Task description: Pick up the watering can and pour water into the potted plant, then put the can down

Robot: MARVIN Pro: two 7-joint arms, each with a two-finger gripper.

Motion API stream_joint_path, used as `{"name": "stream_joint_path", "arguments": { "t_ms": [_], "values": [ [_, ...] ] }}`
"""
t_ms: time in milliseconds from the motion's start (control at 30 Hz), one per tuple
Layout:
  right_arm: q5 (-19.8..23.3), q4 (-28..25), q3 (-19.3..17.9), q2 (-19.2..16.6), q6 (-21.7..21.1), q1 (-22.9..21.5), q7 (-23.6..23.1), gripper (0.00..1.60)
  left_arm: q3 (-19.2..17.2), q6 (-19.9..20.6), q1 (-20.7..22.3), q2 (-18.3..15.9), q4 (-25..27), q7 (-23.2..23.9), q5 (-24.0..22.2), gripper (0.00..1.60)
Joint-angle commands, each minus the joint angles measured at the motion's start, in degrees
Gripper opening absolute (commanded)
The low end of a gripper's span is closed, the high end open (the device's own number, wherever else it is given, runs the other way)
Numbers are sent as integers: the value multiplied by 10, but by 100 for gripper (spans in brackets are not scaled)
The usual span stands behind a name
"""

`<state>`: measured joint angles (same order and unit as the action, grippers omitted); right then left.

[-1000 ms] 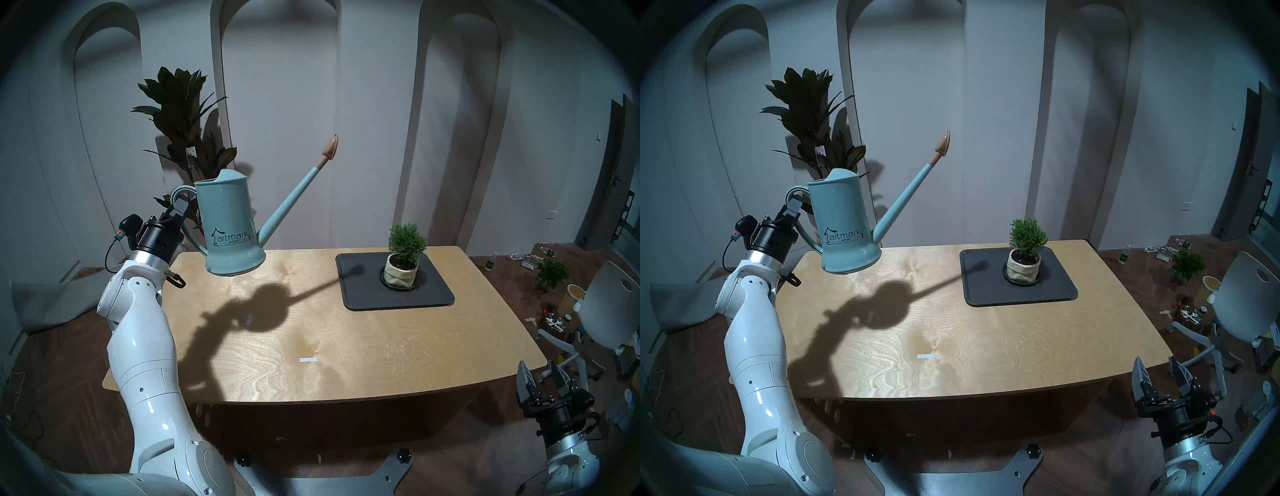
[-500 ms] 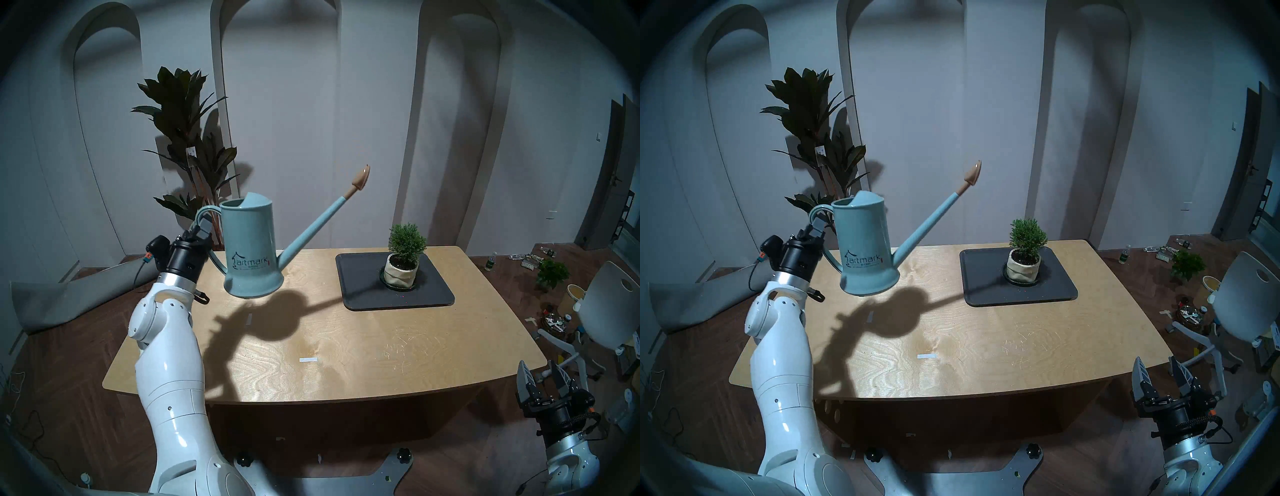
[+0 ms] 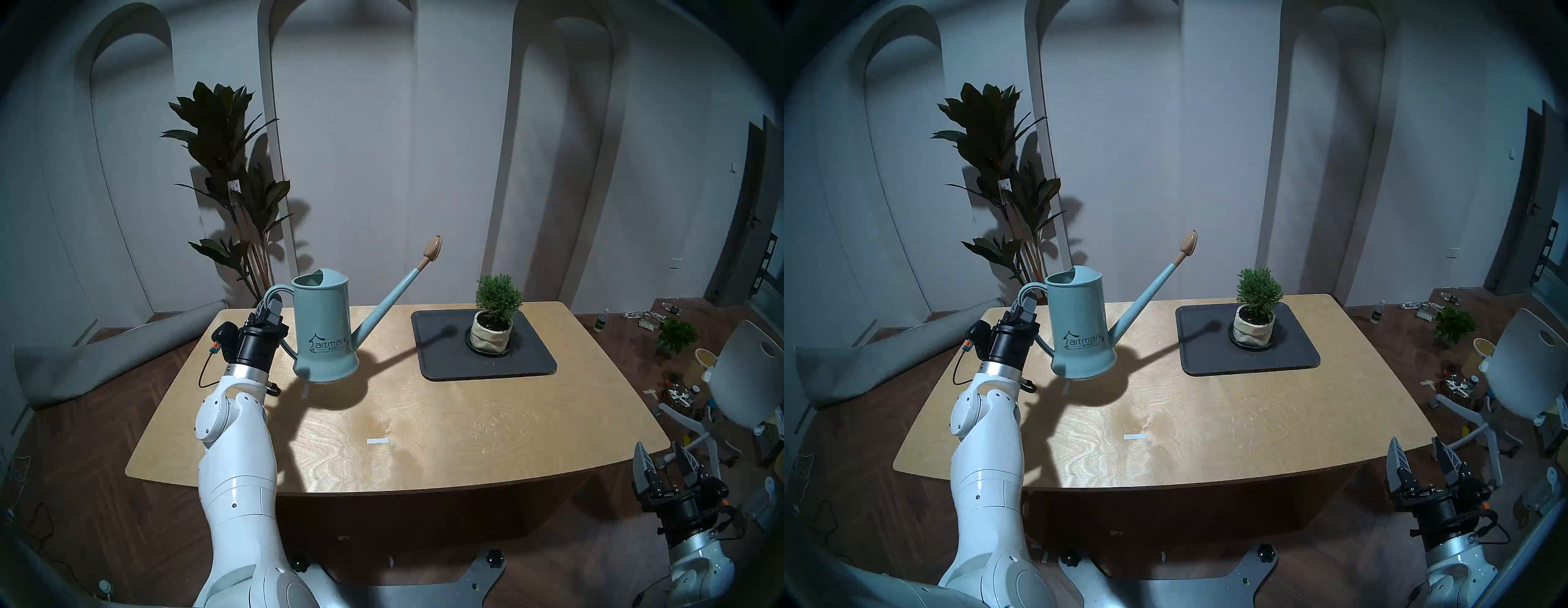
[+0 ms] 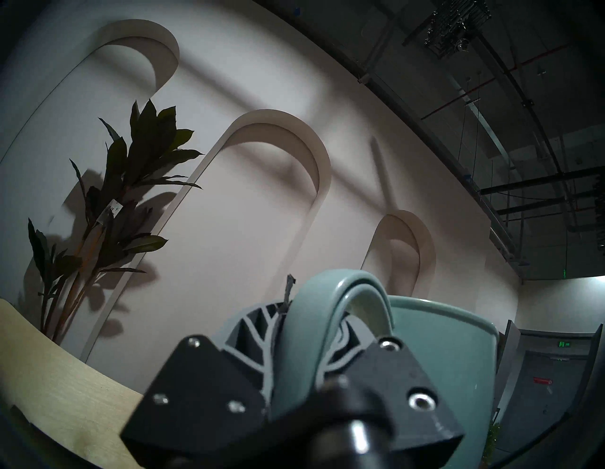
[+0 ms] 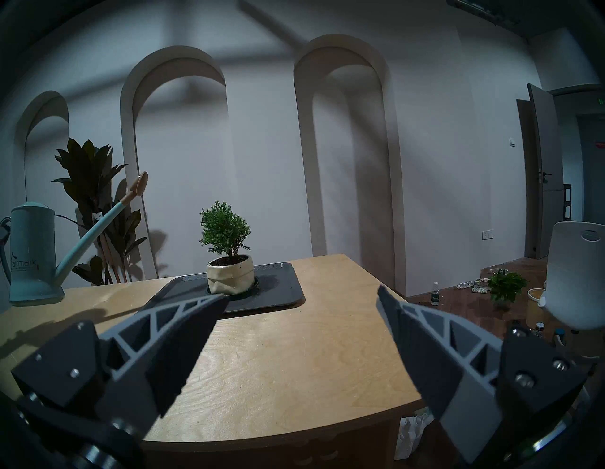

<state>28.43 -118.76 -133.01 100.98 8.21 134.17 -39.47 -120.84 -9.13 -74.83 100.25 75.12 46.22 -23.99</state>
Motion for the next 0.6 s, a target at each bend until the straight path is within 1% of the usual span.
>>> {"name": "stream_joint_path", "arguments": {
  "t_ms": [0, 33, 67, 100, 167, 267, 300, 367, 400, 467, 500, 533, 567],
  "values": [
    [1, -13, 0, 0, -2, 0, 0, 160, -13, -72, 35, 6, -16, 34, -25, 0],
    [1, -13, 0, 0, -2, 0, 0, 160, -17, -75, 35, 7, -19, 40, -27, 0],
    [0, -13, 0, 0, -2, -1, 0, 160, -23, -93, 36, 9, -30, 53, -35, 0],
    [0, -13, 0, 0, -2, -1, 0, 160, -25, -103, 37, 9, -35, 60, -39, 0],
    [0, -13, 0, 0, -3, -1, -1, 160, -27, -107, 37, 10, -40, 66, -41, 0],
    [0, -13, -1, 1, -3, -1, -1, 160, -40, -147, 42, 13, -70, 94, -48, 0],
    [0, -13, -1, 1, -3, -1, -1, 160, -40, -147, 42, 13, -70, 94, -48, 0],
    [0, -13, -1, 1, -4, -1, -1, 160, -45, -172, 46, 7, -92, 109, -48, 0],
    [-1, -13, -1, 2, -4, -1, -1, 160, -48, -194, 48, -2, -115, 129, -50, 0],
    [-1, -13, -1, 2, -4, -1, -1, 160, -50, -188, 47, -4, -117, 135, -50, 0],
    [-1, -13, -1, 2, -4, -2, -2, 160, -51, -211, 49, -8, -129, 148, -54, 0],
    [-1, -13, -1, 2, -4, -2, -2, 160, -51, -206, 47, -10, -129, 151, -52, 0],
    [-1, -13, -2, 2, -4, -2, -2, 160, -49, -220, 41, -16, -133, 165, -56, 0]
  ]
}}
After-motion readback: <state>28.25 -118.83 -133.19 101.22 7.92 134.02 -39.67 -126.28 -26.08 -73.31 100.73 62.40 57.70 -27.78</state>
